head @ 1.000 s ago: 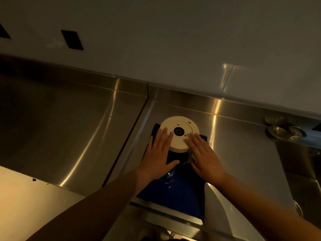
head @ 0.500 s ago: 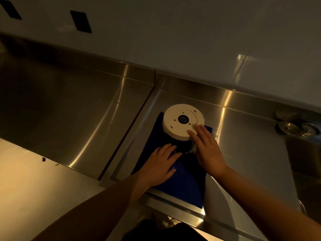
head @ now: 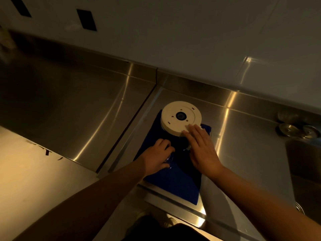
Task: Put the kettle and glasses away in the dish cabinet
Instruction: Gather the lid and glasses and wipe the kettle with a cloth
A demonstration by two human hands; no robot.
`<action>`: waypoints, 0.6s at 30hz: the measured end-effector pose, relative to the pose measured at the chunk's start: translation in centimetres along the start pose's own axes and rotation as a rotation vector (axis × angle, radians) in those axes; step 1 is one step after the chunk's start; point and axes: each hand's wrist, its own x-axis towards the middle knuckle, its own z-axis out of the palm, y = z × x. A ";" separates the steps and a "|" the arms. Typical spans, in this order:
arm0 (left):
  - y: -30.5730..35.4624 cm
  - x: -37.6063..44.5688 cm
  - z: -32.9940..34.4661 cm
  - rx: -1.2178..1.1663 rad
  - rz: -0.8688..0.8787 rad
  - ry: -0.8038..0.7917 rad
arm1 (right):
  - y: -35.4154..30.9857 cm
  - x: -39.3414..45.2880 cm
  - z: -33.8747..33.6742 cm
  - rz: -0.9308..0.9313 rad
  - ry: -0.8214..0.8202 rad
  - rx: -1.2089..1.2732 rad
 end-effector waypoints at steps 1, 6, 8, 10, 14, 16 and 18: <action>0.2 -0.1 0.0 -0.008 0.012 0.020 | -0.2 -0.5 0.4 -0.054 -0.008 0.024; 2.4 -0.8 0.4 -0.122 0.052 0.144 | -1.5 -3.4 2.2 -0.130 -0.085 0.193; 3.3 -1.2 1.1 -0.178 0.044 0.178 | -1.9 -4.3 2.4 -0.083 -0.102 0.254; 4.0 -1.7 1.7 -0.220 0.035 0.207 | -2.1 -5.3 2.7 -0.061 -0.135 0.299; 3.6 -2.6 2.1 -0.245 -0.010 0.215 | -2.6 -6.3 3.6 -0.024 -0.223 0.349; 3.0 -3.0 2.0 -0.249 -0.019 0.211 | -2.8 -6.1 3.9 -0.036 -0.245 0.343; 2.5 -3.4 1.9 -0.243 -0.014 0.202 | -3.1 -5.7 4.2 -0.058 -0.250 0.332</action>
